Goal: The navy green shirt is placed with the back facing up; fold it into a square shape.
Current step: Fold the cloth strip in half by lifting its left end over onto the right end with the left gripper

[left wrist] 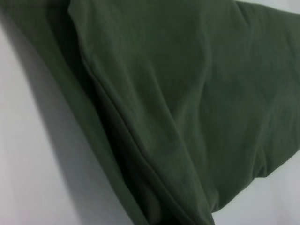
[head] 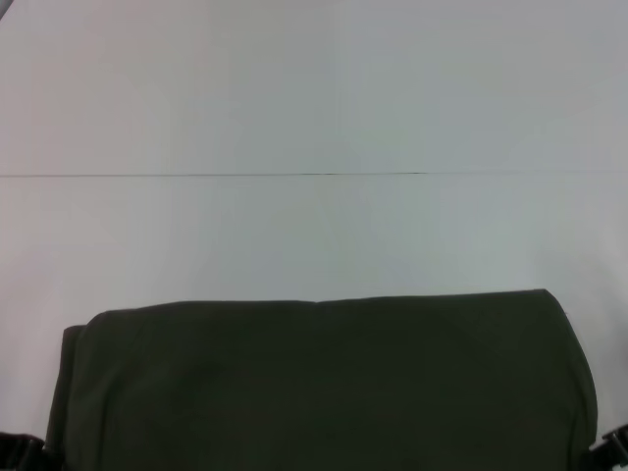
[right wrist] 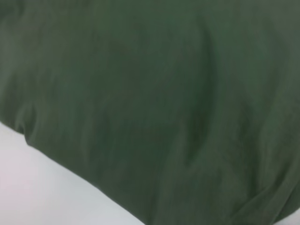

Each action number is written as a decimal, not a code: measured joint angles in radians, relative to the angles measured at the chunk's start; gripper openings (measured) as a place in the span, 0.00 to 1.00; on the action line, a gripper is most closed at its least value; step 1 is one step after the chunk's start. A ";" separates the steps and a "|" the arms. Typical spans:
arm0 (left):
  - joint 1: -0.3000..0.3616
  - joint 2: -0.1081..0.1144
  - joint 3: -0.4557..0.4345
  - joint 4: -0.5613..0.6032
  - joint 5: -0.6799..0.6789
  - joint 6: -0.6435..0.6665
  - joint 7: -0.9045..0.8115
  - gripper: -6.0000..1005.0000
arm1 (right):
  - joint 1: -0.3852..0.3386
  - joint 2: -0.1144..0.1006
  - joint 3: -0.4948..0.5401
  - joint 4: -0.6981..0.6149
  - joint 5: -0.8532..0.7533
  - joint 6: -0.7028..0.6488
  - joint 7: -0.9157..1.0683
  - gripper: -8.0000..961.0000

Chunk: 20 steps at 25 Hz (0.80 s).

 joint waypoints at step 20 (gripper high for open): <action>0.008 0.005 -0.029 0.020 0.013 0.058 -0.019 0.04 | -0.026 -0.007 0.033 -0.002 0.004 -0.068 -0.062 0.18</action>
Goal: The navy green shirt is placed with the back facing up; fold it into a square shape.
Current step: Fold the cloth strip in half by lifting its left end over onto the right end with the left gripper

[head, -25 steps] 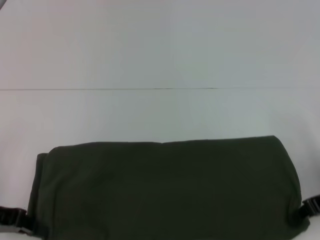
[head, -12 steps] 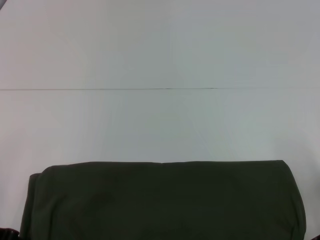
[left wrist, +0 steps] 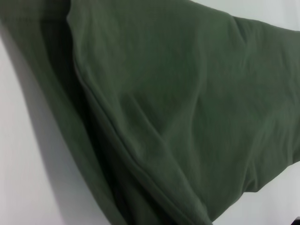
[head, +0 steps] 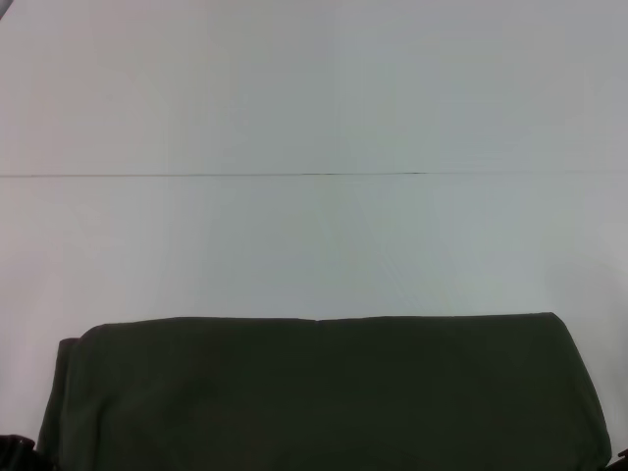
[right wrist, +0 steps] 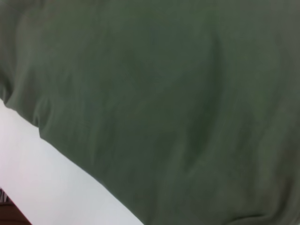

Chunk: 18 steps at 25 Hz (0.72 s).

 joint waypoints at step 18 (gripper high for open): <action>0.006 0.004 -0.036 0.014 -0.002 -0.007 -0.006 0.05 | -0.008 -0.145 0.305 -0.007 0.137 -0.107 -0.055 0.63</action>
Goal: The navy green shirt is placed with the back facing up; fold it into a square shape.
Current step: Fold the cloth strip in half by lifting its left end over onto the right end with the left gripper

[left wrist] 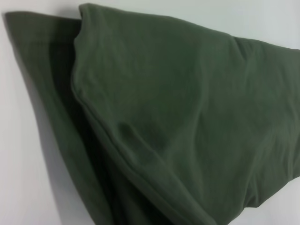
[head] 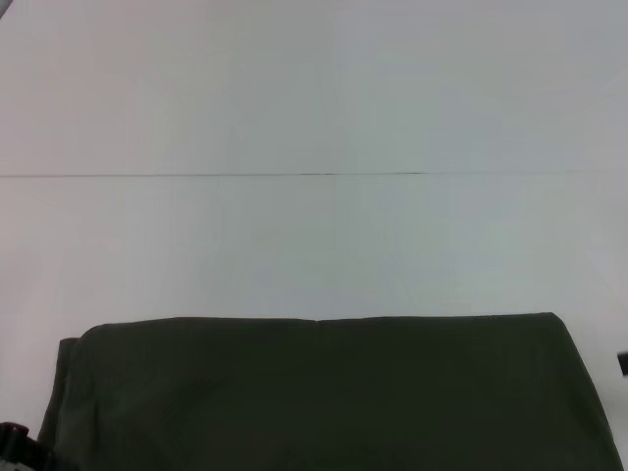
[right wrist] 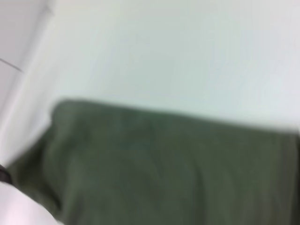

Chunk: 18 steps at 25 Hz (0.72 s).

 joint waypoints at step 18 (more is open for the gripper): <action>0.033 -0.009 -0.069 0.038 -0.005 -0.031 -0.052 0.06 | 0.025 0.172 -0.101 0.042 0.260 0.032 -0.508 0.90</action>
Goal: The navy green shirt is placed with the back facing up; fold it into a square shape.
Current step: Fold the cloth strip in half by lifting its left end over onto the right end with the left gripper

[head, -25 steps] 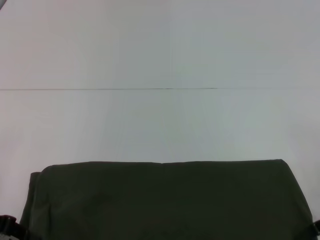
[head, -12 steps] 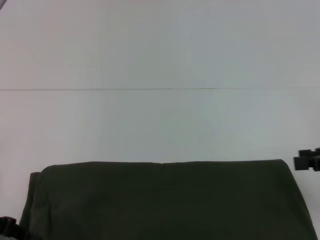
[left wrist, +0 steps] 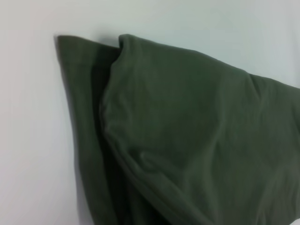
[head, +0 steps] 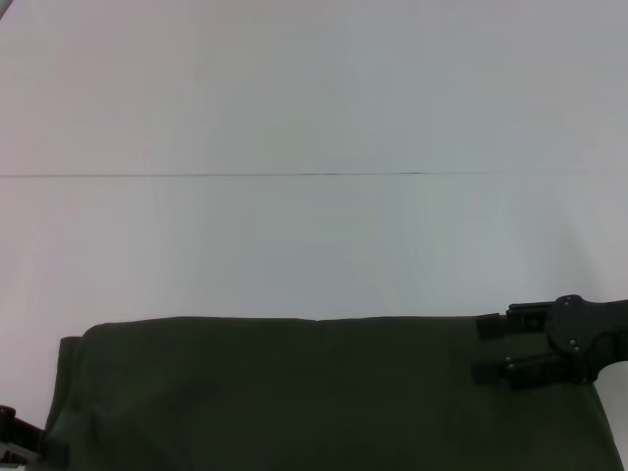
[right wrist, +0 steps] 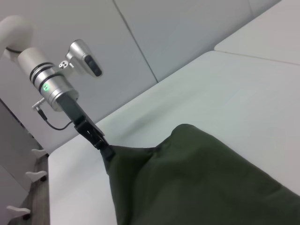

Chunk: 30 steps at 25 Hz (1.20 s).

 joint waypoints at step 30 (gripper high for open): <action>0.027 0.033 -0.125 0.028 -0.018 -0.016 -0.079 0.76 | 0.019 0.098 -0.063 0.185 0.044 0.183 -0.490 0.90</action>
